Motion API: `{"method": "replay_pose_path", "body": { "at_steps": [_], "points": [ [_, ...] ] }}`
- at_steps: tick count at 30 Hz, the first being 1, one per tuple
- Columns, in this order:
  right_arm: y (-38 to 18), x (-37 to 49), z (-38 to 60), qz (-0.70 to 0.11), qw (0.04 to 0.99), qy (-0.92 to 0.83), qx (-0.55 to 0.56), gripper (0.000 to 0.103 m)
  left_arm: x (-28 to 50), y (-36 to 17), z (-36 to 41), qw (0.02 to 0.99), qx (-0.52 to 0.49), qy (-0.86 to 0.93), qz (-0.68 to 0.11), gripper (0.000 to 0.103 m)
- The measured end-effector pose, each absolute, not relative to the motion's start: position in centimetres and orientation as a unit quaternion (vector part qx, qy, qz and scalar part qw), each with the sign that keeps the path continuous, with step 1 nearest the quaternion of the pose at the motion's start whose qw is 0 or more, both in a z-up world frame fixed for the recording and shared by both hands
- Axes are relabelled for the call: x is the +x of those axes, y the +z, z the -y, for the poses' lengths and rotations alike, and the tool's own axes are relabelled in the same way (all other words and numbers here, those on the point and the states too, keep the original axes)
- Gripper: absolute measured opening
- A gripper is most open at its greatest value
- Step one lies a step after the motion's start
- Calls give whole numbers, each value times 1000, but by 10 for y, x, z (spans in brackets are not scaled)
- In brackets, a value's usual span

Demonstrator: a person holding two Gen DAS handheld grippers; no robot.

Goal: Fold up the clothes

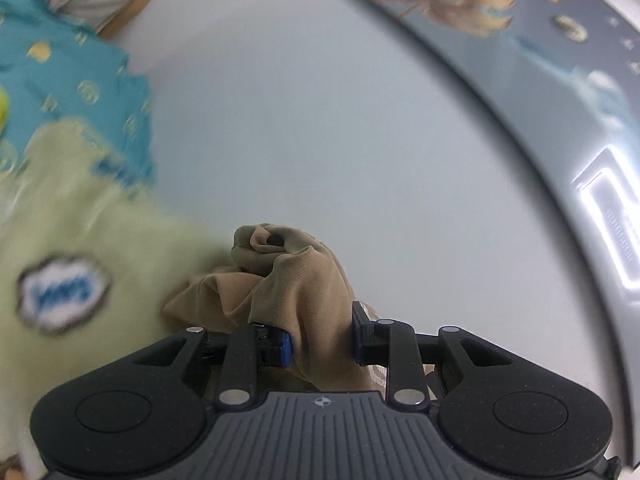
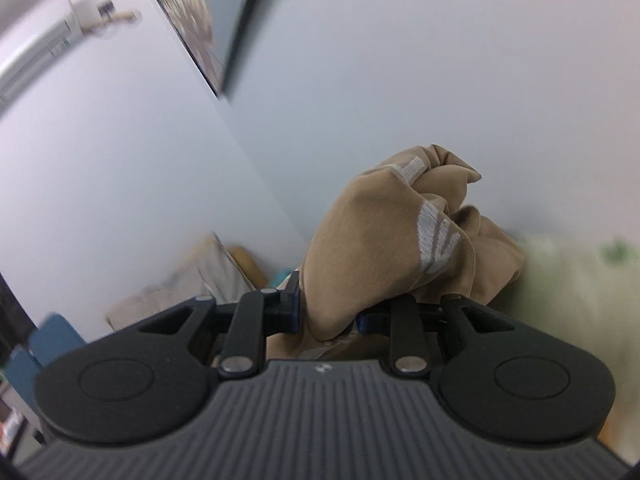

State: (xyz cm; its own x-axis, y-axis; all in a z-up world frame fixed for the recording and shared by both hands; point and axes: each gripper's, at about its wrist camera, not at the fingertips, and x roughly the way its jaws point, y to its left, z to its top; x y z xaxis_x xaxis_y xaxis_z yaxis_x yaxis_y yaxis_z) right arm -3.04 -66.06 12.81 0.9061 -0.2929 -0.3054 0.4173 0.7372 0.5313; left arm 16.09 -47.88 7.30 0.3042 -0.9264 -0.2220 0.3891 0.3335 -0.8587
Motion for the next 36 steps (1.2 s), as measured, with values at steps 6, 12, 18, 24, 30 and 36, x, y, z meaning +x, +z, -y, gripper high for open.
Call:
{"method": "replay_pose_path", "body": {
  "at_steps": [6, 12, 18, 24, 30, 36],
  "points": [
    [61, -61, 635, -124, 917, -206, 319, 28, 134, 24, 459, 746, -272, -465, -391, 35],
    [38, -74, 624, -134, 907, -228, 327, 37, 127, 34, 465, 805, -182, -440, -353, 64],
    [84, -106, 614, -135, 903, -238, 331, 90, 98, 77, 440, 853, -114, -419, -291, 100],
    [153, -159, 577, -80, 926, -243, 278, 90, 53, 148, 401, 887, -77, -393, -229, 103],
    [195, -212, 528, -58, 949, -219, 220, 90, -11, 197, 345, 904, -62, -390, -164, 103],
    [194, -232, 461, -54, 965, -233, 111, 90, -68, 200, 291, 912, -38, -392, -114, 103]
  ]
}}
